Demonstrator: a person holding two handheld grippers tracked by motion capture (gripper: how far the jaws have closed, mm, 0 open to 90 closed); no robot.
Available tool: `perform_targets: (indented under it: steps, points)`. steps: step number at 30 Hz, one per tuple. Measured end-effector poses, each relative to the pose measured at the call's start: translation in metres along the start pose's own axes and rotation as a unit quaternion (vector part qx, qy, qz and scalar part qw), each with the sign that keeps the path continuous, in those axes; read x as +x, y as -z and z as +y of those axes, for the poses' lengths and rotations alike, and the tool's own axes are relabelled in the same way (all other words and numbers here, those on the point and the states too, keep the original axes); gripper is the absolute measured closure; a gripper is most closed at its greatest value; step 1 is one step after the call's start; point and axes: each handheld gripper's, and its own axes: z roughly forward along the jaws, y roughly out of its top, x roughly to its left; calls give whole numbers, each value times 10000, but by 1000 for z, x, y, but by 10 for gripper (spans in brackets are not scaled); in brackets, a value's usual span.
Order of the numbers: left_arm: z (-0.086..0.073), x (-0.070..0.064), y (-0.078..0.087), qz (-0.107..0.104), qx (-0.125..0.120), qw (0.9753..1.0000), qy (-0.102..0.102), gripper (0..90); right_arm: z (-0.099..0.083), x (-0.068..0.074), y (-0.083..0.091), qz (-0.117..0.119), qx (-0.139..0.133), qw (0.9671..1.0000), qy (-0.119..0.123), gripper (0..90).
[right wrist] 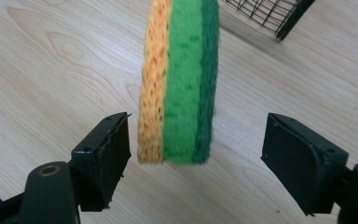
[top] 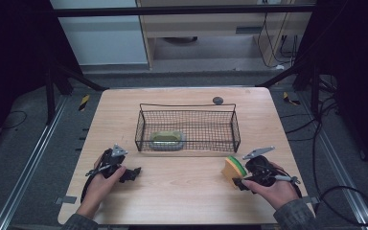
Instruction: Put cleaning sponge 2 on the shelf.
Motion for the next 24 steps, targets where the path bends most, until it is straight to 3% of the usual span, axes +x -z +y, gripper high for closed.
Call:
perform_targets:
  steps: [4, 19, 22, 24]
  points:
    - [-3, 1, 0, -31, -134, 9999, -20, 0, 12, 2, -1, -30, 138, 9999, 68, 254]
    - [-4, 1, 0, -40, -174, 9998, -40, 0, 39, 5, -12, -31, 460, 9988, 152, 300]
    - [-4, 1, 0, -44, -171, 9998, -39, 0, 42, 6, -15, -20, 572, 9982, 154, 346]
    - [-4, 1, 0, -45, -173, 9998, -42, 0, 43, 6, -16, 1, 621, 9979, 167, 423]
